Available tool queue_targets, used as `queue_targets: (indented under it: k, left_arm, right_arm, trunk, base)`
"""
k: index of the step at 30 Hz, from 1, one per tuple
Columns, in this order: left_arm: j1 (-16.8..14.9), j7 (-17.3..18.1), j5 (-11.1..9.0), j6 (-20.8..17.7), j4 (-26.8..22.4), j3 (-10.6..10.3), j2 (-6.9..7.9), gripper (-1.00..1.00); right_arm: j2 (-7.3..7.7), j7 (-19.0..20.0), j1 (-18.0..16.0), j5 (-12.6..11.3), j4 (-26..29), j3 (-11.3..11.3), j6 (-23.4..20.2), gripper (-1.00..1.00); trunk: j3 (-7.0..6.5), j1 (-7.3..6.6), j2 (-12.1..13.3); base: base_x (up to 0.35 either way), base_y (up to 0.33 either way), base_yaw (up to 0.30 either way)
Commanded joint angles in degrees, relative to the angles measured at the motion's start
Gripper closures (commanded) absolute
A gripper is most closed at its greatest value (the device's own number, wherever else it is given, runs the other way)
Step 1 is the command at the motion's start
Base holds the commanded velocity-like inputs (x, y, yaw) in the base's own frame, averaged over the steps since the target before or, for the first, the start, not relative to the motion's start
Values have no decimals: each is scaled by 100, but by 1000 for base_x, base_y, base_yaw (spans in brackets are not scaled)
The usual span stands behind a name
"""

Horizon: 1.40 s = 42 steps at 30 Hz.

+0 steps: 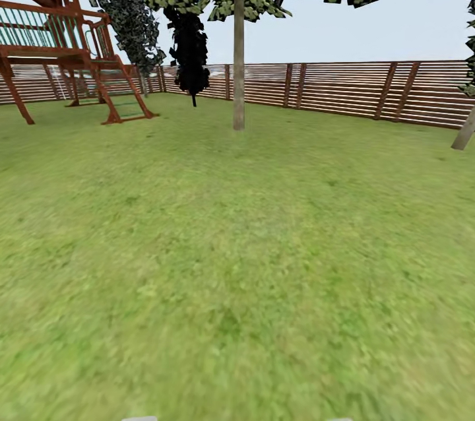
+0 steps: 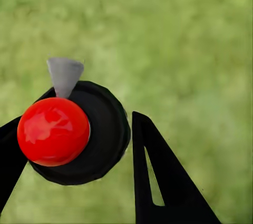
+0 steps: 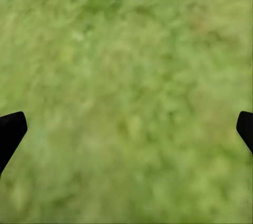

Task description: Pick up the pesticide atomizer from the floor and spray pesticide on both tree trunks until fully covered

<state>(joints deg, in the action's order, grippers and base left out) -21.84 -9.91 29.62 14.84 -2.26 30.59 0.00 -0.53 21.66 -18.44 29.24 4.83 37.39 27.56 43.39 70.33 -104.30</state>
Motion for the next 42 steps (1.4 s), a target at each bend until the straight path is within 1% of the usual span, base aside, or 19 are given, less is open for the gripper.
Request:
queue_targets:
  k: [1,42]
  left_arm:
    - [-4,-28,61,19,9,35,0,100]
    - [-4,-28,61,28,9,35,0,100]
  right_arm:
    - [-3,31,-1,29,7,50,4,-100]
    - [-3,31,0,29,9,50,4,-100]
  trunk:
    - [5,3,-2]
    - [5,3,-2]
  base:
    - [341,0,0]
    - [341,0,0]
